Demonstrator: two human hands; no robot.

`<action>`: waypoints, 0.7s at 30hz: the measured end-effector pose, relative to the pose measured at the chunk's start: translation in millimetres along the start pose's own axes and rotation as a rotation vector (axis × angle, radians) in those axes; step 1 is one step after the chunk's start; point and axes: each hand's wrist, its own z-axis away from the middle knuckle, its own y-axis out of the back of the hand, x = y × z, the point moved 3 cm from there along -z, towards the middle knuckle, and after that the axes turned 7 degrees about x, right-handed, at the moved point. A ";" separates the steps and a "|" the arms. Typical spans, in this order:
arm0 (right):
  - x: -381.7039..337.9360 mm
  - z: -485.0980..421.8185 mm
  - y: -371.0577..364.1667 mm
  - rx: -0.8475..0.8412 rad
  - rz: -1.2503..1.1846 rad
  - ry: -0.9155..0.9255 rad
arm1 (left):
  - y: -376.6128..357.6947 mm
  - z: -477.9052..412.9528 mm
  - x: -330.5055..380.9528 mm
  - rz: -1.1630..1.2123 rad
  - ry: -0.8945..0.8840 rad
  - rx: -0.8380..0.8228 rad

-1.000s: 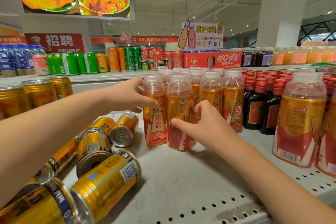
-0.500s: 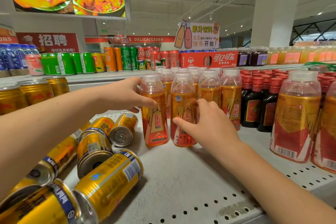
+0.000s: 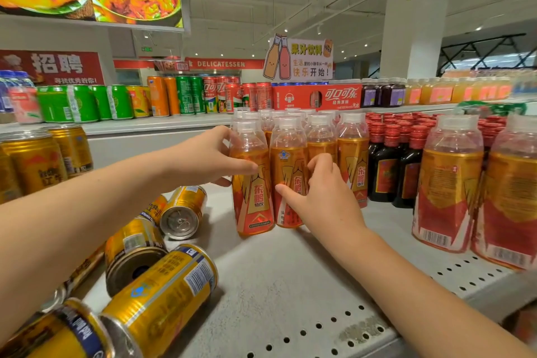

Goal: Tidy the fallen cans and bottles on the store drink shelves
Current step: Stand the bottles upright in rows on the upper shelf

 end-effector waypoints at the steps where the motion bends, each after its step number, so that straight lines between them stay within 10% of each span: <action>1: 1.5 -0.1 -1.5 -0.018 0.000 -0.024 | -1.5 -1.2 1.5 -0.001 -0.001 -0.006; 13: 7.3 12.6 17.7 -0.113 -0.280 -0.067 | 3.4 -1.2 9.7 -0.168 0.063 0.065; 17: 16.3 24.5 54.3 -0.026 -0.262 0.037 | 14.0 9.3 50.4 -0.229 -0.220 0.582; 21: 34.3 28.0 96.9 0.030 -0.239 0.111 | -28.0 28.0 102.5 -0.220 -0.442 0.462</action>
